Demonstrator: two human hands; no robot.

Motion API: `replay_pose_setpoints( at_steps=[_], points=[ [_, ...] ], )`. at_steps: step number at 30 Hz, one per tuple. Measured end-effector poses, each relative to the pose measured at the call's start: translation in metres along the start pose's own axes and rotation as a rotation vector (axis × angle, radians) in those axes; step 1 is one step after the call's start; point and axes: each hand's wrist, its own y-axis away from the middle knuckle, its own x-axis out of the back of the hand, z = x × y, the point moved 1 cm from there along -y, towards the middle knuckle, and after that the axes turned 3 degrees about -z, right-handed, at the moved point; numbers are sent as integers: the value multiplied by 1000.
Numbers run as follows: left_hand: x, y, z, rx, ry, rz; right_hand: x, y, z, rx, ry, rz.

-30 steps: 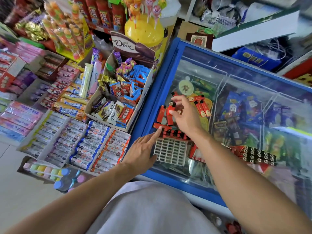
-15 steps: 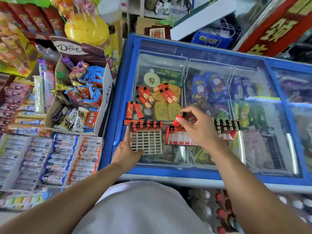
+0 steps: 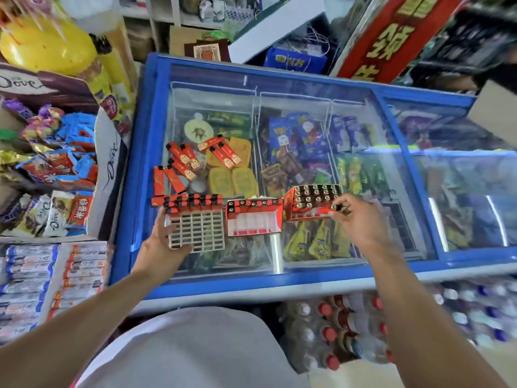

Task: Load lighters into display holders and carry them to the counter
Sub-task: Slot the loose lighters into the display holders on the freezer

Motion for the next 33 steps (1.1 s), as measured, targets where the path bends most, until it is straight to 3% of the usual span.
replay_pose_setpoints(
  at_steps=[6,10,17,21,33],
  points=[
    [-2,5,2,-70,148,185,-27,-13,4,15,76,18],
    [4,9,5,-185,-26,270,-33,-17,7,24,22,72],
    [3,1,10,-416,-387,206,-32,-23,-1,41,0,32],
    [1,-7,2,-459,-549,165,-29,-23,-2,47,4,18],
    [0,-2,2,-436,-607,97,-27,-18,-2,27,81,18]
  ],
)
